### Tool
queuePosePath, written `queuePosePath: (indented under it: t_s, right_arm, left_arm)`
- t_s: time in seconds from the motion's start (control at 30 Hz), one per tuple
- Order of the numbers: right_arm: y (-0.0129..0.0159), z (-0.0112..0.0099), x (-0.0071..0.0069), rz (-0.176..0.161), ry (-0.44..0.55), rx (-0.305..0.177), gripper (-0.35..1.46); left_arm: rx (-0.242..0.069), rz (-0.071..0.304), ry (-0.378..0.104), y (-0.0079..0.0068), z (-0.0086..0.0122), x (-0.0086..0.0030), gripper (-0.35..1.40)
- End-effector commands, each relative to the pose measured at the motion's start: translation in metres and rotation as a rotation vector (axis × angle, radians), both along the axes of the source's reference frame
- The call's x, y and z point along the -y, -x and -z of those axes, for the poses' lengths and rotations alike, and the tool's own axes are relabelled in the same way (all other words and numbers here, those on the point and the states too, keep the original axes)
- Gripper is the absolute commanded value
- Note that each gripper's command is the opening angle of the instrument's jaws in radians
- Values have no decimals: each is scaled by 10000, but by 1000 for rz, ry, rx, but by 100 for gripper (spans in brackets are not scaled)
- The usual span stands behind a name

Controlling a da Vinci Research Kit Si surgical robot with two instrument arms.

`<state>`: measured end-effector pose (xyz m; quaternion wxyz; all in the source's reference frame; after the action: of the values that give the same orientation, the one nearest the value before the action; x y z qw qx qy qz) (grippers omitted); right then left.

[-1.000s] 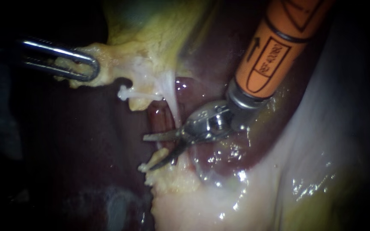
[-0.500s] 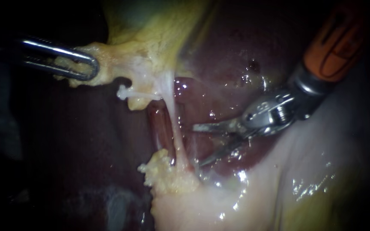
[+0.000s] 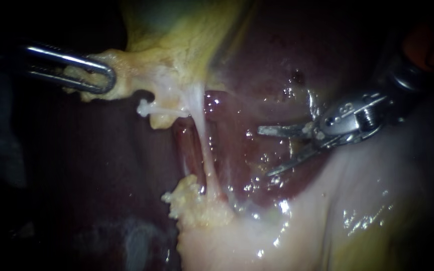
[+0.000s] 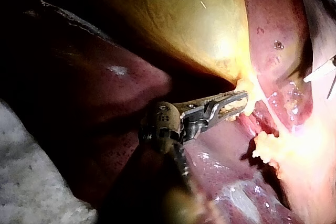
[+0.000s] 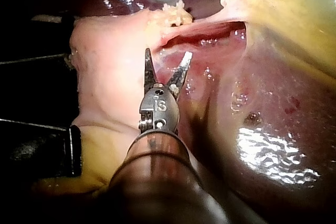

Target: Go back from the cut left tube

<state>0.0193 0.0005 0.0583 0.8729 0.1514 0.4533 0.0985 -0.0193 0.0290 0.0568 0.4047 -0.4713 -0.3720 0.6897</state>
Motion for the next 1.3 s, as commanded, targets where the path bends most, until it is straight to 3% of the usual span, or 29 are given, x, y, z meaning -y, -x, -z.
queuePosePath:
  t_s: [0.03,0.37,0.7,0.93,1.3]
  right_arm:
    - [0,0,0,1,-1,-1,143]
    - [1,3,2,1,-1,0,141]
    - [2,3,2,0,-1,0,141]
    - [2,3,3,-1,-1,-2,141]
    - [2,3,3,-2,-1,-2,141]
  left_arm:
    - [-2,3,-4,0,-2,0,-35]
    - [-21,0,8,15,-37,-1,-35]
    - [-58,-14,17,52,-77,-5,-35]
    - [-72,-22,23,55,-92,-4,-35]
    - [-72,-23,23,53,-93,-4,-35]
